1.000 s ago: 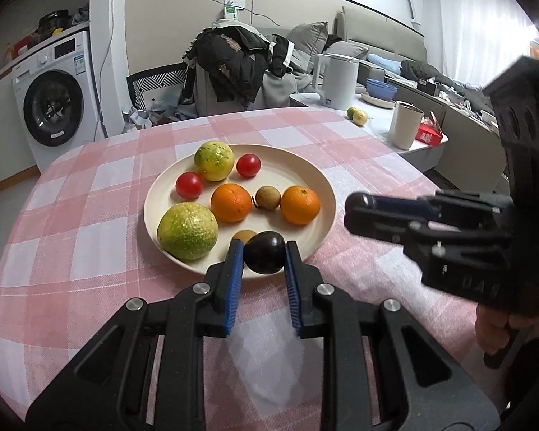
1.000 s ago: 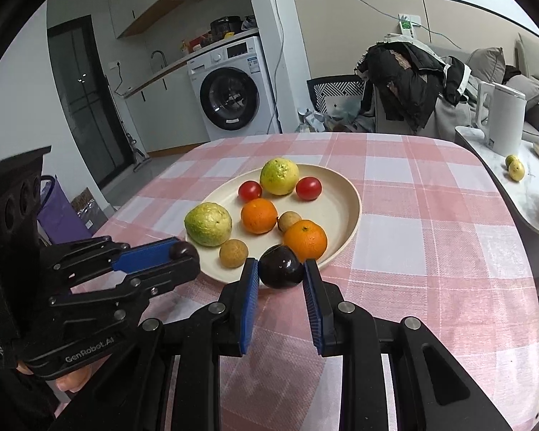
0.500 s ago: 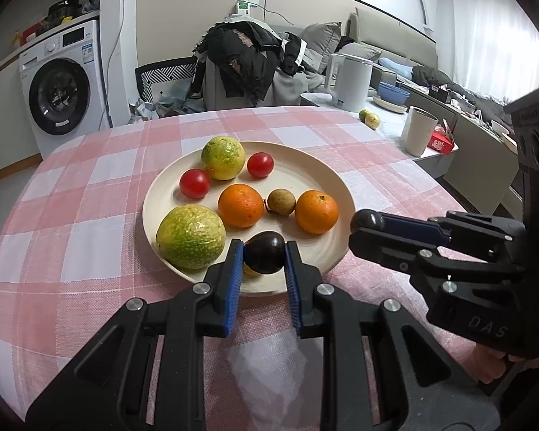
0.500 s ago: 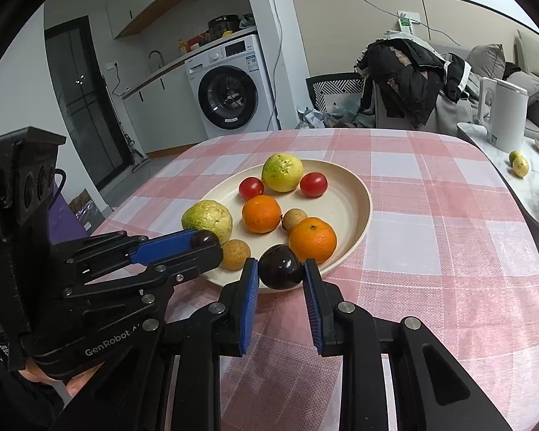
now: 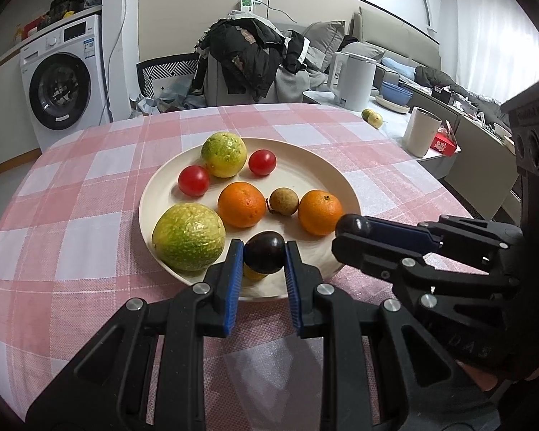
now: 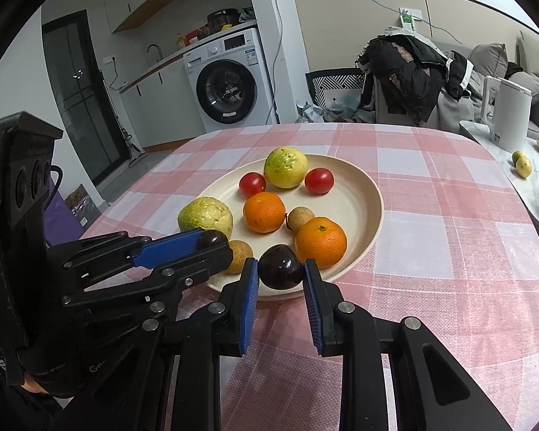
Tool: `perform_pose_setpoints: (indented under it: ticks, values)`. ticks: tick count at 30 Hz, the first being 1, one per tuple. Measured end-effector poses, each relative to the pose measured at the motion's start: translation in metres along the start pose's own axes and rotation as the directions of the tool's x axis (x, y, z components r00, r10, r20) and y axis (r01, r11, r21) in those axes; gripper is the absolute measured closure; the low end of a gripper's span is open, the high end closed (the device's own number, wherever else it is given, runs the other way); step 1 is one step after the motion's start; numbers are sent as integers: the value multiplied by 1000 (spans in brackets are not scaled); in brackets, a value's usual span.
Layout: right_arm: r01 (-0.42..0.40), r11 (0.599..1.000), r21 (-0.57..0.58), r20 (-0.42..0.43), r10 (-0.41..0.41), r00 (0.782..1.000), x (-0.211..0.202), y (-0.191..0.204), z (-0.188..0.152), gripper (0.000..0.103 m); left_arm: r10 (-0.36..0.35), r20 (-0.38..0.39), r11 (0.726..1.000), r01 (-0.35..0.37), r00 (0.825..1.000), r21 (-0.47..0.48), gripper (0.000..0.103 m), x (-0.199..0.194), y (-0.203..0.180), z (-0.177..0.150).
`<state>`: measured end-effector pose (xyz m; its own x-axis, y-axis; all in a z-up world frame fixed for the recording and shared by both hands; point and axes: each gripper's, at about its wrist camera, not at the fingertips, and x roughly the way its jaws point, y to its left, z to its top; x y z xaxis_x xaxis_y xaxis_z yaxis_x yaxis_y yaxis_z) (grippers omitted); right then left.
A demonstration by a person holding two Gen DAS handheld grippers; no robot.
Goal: Organize fruits
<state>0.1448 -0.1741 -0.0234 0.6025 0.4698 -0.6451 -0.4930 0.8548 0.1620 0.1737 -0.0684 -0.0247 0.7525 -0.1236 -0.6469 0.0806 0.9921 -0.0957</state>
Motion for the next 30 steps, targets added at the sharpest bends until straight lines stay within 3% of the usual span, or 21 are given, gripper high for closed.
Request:
perform_pose_setpoints:
  ticks: [6,10,13,15,16,17,18,21,24,30]
  values:
    - [16,999,40,1,-16,1000,-1,-9,-1,74,-2,4,1000,2,1000,-5,83,1,0,0]
    - [29,999,42,16,-30,999,-6,-10,-2,63,4,-11,1000,-4,1000,-6,78,2,3,-4]
    - [41,999,35,29,-42,999,-11,-10,-4,51,25,-9,1000,-25,1000,-12,62,-2,6,-7]
    - [43,999,24,40,-44,998,-14,-9,-5,42,40,18,999,-40,999,-18,40,-8,8,-10]
    - [47,999,16,45,-48,998,-16,-9,-6,31,49,33,999,-49,998,-19,38,-13,9,-11]
    - [51,999,12,53,-52,997,-17,-8,-6,18,69,50,997,-68,996,-21,30,-17,10,-12]
    - [53,999,10,61,-53,997,-19,-8,-6,15,82,61,996,-81,995,-22,21,-21,11,-14]
    - [50,999,7,90,-51,995,-25,-8,-7,4,94,87,995,-92,992,-24,13,-33,15,-19]
    - [64,998,0,95,-63,994,-28,-8,-9,2,106,99,994,-105,989,-22,2,-45,19,-28]
    - [55,998,-12,125,-53,991,-34,-7,-11,0,122,145,992,-120,982,-27,1,-70,26,-40]
